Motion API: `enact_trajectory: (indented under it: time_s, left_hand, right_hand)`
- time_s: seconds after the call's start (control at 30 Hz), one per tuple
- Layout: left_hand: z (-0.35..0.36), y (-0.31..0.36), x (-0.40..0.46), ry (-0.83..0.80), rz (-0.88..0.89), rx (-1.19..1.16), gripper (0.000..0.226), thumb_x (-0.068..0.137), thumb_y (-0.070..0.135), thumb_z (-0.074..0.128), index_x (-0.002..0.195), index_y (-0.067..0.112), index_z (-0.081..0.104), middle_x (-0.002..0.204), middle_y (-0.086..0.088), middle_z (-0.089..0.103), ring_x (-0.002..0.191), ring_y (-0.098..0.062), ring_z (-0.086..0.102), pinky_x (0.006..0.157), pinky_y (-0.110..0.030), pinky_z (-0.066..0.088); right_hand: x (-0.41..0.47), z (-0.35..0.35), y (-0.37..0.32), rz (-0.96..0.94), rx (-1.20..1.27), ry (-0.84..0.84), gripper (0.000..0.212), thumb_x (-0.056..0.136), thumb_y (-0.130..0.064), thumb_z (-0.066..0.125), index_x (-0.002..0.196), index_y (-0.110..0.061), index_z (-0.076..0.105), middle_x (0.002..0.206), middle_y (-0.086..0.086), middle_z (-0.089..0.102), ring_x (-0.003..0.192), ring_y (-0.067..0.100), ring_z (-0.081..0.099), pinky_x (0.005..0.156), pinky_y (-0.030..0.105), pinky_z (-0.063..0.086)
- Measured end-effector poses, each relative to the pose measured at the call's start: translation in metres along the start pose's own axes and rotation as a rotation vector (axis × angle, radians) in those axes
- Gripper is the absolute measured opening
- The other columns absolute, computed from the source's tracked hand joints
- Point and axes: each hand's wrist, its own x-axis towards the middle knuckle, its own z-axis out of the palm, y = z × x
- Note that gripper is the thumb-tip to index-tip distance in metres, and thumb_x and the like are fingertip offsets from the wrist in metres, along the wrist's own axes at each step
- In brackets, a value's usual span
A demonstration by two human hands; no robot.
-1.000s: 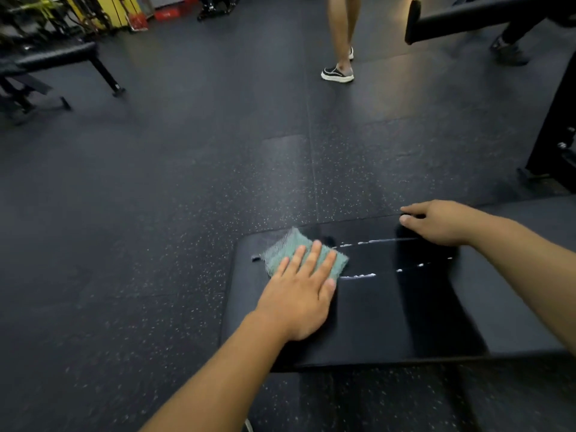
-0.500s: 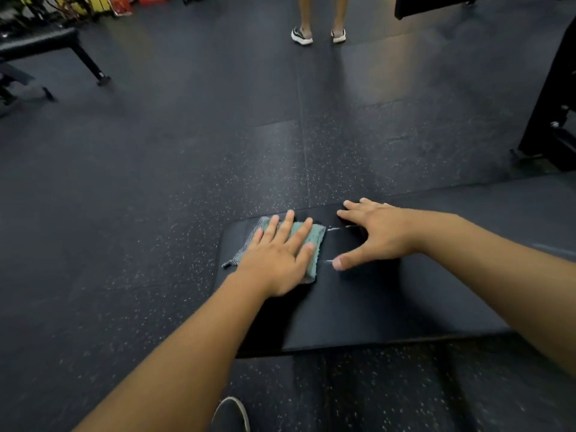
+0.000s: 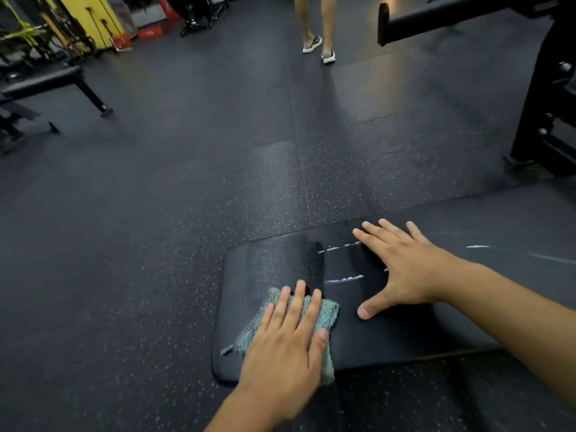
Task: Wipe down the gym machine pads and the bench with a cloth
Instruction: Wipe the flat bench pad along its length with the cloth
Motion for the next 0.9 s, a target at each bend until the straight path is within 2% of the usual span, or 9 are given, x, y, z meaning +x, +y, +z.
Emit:
enact_trajectory:
  time_s: [0.17,0.33,0.43,0.5,0.57,0.6,0.67,0.77,0.9]
  left_hand:
    - [-0.001,-0.008,0.075,0.063,-0.020,0.020,0.059,0.109,0.050,0.006,0.163,0.033,-0.011,0.169,0.008,-0.022,0.155,-0.013,-0.024,0.129,-0.038,-0.006]
    - [-0.010,-0.010,0.130,0.052,0.014,0.004,0.060,0.110,0.048,0.010,0.165,0.029,-0.003,0.172,0.004,-0.013,0.158,-0.016,-0.016,0.129,-0.037,-0.006]
    - [-0.009,-0.014,0.121,0.076,0.057,-0.036,0.060,0.110,0.051,0.012,0.164,0.032,-0.006,0.171,0.008,-0.015,0.158,-0.012,-0.015,0.128,-0.034,-0.007]
    - [-0.004,-0.017,0.100,0.119,0.027,-0.086,0.062,0.109,0.054,0.014,0.164,0.034,-0.007,0.170,0.010,-0.018,0.157,-0.011,-0.015,0.129,-0.033,-0.005]
    - [0.003,-0.018,0.072,0.171,-0.077,-0.086,0.062,0.108,0.058,0.012,0.164,0.036,-0.005,0.170,0.008,-0.021,0.157,-0.012,-0.017,0.128,-0.033,-0.005]
    - [0.006,-0.018,0.058,0.190,-0.139,-0.057,0.062,0.107,0.061,0.009,0.163,0.037,-0.005,0.169,0.007,-0.023,0.157,-0.015,-0.018,0.128,-0.035,-0.006]
    - [0.008,-0.017,0.040,0.177,-0.230,0.007,0.064,0.101,0.065,-0.001,0.159,0.042,-0.011,0.167,0.006,-0.026,0.156,-0.019,-0.023,0.128,-0.041,-0.008]
    - [0.007,-0.014,0.041,0.120,-0.233,0.012,0.066,0.098,0.064,-0.006,0.158,0.041,-0.018,0.166,0.009,-0.026,0.155,-0.019,-0.026,0.128,-0.042,-0.009]
    - [0.000,-0.009,0.082,0.107,-0.096,0.017,0.062,0.107,0.055,0.006,0.162,0.035,-0.013,0.169,0.009,-0.022,0.156,-0.017,-0.023,0.126,-0.036,-0.012]
  right_hand:
    - [-0.026,0.020,-0.008,-0.130,-0.059,0.194,0.114,0.079,-0.092,0.040,0.164,-0.034,-0.011,0.170,-0.010,-0.023,0.153,0.012,-0.030,0.129,0.045,-0.008]
    - [-0.038,0.060,-0.019,-0.290,-0.059,0.308,0.067,0.105,-0.053,0.028,0.165,-0.026,0.018,0.173,-0.008,0.006,0.158,0.008,-0.012,0.128,0.034,-0.003]
    - [-0.045,0.072,-0.016,-0.208,0.008,0.485,0.064,0.104,-0.052,0.040,0.159,-0.020,0.037,0.169,-0.004,0.026,0.159,0.011,0.008,0.129,0.038,0.012]
    - [-0.052,0.074,-0.015,-0.136,0.059,0.631,0.055,0.099,-0.048,0.053,0.145,-0.016,0.055,0.156,0.000,0.047,0.151,0.018,0.034,0.122,0.043,0.032]
    - [-0.058,0.078,-0.017,-0.130,0.075,0.766,0.029,0.094,-0.038,0.061,0.111,-0.016,0.069,0.118,0.000,0.064,0.115,0.024,0.060,0.098,0.043,0.050]
    - [-0.058,0.080,-0.018,-0.140,0.056,0.801,0.018,0.094,-0.035,0.061,0.094,-0.017,0.066,0.098,-0.002,0.061,0.092,0.023,0.059,0.083,0.042,0.052]
    - [-0.058,0.082,-0.018,-0.141,0.033,0.800,0.023,0.093,-0.034,0.061,0.075,-0.020,0.056,0.077,-0.006,0.049,0.071,0.018,0.046,0.065,0.039,0.048]
    - [-0.055,0.084,-0.016,-0.109,0.046,0.785,0.027,0.090,-0.033,0.064,0.070,-0.021,0.050,0.073,-0.008,0.043,0.066,0.016,0.040,0.060,0.035,0.045]
    - [-0.052,0.082,-0.020,-0.097,0.073,0.778,0.028,0.086,-0.033,0.065,0.069,-0.021,0.046,0.073,-0.009,0.040,0.067,0.016,0.039,0.062,0.033,0.044]
